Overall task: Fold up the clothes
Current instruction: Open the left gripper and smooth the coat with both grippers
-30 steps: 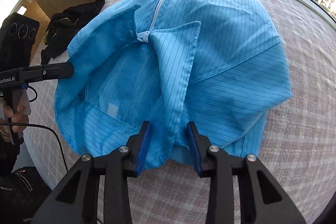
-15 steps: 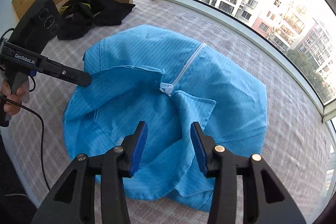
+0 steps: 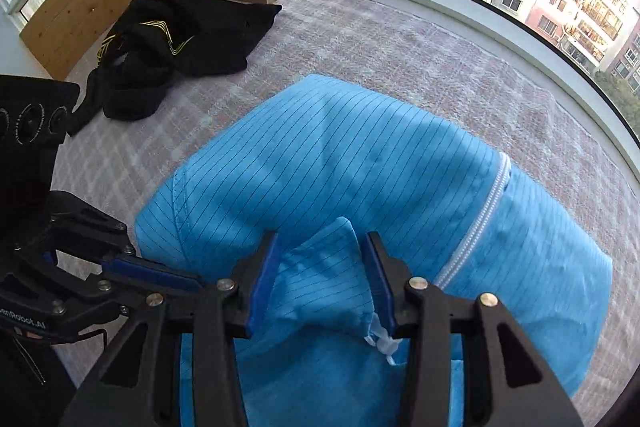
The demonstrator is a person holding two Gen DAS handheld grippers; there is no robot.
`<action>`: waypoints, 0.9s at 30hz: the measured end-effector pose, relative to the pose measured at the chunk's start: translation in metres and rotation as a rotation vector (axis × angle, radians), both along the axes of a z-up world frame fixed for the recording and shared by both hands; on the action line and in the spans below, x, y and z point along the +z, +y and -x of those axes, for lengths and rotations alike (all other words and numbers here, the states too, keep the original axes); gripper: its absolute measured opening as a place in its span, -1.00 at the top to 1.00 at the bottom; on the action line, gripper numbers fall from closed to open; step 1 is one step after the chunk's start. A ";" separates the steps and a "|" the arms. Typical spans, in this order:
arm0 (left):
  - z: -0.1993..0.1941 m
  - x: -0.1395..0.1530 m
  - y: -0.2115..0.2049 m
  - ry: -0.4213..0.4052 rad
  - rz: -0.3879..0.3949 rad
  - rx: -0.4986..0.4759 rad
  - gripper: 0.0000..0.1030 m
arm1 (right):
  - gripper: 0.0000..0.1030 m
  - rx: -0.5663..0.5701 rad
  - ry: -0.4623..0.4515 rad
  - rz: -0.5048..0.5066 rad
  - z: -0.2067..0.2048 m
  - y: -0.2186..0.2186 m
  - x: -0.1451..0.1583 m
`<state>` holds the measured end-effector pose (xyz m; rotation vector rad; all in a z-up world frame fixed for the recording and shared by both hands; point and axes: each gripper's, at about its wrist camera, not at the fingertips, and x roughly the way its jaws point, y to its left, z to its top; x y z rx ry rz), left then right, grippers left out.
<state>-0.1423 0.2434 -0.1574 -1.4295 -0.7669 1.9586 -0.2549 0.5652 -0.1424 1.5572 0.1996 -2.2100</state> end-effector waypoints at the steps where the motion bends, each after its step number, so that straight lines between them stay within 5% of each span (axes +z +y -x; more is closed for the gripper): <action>1: -0.003 0.002 -0.003 0.001 0.002 0.000 0.78 | 0.18 -0.006 -0.001 0.010 -0.001 0.001 0.001; 4: -0.014 0.012 -0.007 0.002 0.037 -0.012 0.53 | 0.18 -0.057 0.026 0.079 -0.018 0.017 0.021; 8: -0.031 0.030 -0.002 0.005 0.102 -0.057 0.45 | 0.18 -0.115 0.046 0.093 -0.072 0.040 0.048; 12: -0.037 0.049 0.024 0.049 0.209 -0.130 0.22 | 0.18 -0.162 0.023 0.082 -0.114 0.055 0.042; 18: -0.049 0.058 0.058 0.110 0.348 -0.231 0.21 | 0.18 -0.195 0.053 0.008 -0.114 0.054 0.033; 21: -0.057 0.060 0.069 0.139 0.397 -0.269 0.20 | 0.18 -0.180 0.007 0.052 -0.112 0.057 0.032; 27: -0.056 0.035 0.073 0.117 0.455 -0.245 0.20 | 0.25 -0.128 -0.019 0.013 -0.089 0.038 0.014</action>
